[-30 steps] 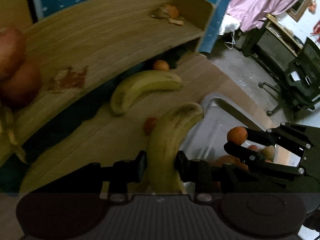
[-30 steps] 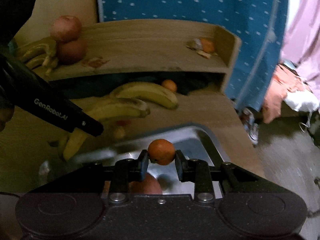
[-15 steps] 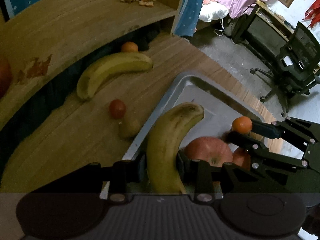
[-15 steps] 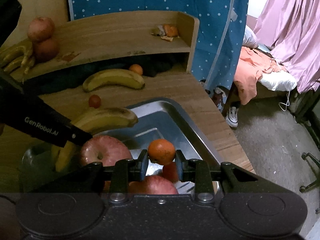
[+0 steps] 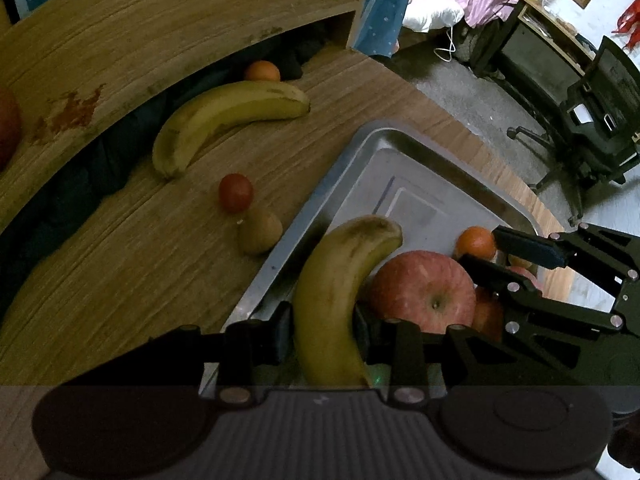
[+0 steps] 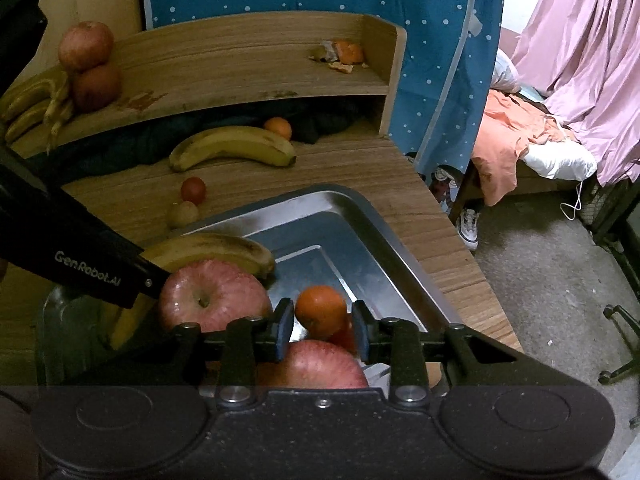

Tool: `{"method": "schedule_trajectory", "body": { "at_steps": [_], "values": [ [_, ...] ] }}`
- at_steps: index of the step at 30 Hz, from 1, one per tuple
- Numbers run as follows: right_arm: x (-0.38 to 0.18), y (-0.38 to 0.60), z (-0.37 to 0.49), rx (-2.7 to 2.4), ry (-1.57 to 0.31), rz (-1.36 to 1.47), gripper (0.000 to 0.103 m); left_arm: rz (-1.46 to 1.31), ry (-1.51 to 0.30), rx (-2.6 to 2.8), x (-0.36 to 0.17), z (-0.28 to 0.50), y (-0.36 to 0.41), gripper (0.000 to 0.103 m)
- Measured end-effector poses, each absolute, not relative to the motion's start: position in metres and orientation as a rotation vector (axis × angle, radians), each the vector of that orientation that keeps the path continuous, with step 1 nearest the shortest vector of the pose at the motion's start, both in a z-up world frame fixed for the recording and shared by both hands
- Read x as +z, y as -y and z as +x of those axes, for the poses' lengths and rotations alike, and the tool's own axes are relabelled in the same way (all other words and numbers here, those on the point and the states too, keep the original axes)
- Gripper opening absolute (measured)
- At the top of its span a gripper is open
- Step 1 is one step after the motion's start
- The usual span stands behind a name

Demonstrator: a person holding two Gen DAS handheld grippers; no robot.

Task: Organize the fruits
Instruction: 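Carry banana and orange over the steel tray and open both tools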

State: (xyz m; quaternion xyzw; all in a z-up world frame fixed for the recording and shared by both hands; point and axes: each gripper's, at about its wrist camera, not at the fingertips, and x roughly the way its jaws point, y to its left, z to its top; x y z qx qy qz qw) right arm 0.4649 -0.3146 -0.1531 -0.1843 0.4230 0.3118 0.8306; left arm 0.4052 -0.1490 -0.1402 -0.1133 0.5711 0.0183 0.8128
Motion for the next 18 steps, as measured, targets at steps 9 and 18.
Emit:
{"method": "schedule_trajectory", "body": {
  "at_steps": [9, 18],
  "values": [
    [-0.144, 0.317, 0.455, 0.629, -0.874, -0.396, 0.049, -0.219, -1.165, 0.041, -0.123, 0.397, 0.147, 0.052],
    [-0.12, 0.322, 0.43, 0.593, -0.836, -0.383, 0.081, -0.216, -1.086, 0.088, -0.098, 0.37, 0.132, 0.087]
  ]
}}
